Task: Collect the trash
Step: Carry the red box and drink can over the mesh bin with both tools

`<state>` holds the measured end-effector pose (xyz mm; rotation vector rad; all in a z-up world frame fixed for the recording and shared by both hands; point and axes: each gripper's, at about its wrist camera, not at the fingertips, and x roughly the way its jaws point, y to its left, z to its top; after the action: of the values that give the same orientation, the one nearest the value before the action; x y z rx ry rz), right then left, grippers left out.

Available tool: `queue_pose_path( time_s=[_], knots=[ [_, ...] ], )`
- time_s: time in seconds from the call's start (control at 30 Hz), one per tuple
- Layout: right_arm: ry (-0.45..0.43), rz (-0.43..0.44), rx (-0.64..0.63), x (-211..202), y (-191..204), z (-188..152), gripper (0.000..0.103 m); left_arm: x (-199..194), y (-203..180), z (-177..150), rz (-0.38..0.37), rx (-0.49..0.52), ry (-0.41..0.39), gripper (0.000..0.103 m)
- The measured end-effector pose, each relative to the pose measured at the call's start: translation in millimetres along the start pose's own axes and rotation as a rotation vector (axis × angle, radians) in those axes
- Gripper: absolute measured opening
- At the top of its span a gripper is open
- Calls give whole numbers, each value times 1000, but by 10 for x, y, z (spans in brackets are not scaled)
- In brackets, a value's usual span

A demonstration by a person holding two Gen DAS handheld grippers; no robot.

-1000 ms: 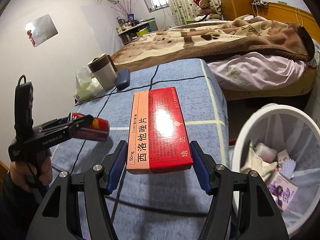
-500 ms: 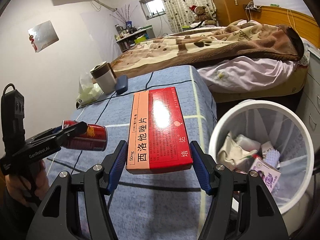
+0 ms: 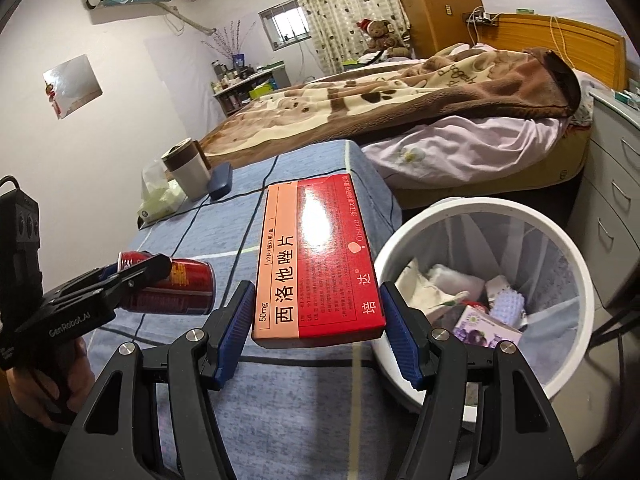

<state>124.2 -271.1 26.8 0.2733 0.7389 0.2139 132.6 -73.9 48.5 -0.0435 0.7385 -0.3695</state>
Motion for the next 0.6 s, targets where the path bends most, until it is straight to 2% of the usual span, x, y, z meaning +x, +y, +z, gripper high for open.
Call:
queue_pose_path(
  time_s=[0.4, 0.6],
  knots=[
    [-10, -28, 32, -58, -183, -37, 64, 76, -207, 22, -30, 21, 8, 52],
    [-19, -61, 66, -124, -372, -58, 64, 207, -427, 85, -67, 53, 21, 52]
  ],
)
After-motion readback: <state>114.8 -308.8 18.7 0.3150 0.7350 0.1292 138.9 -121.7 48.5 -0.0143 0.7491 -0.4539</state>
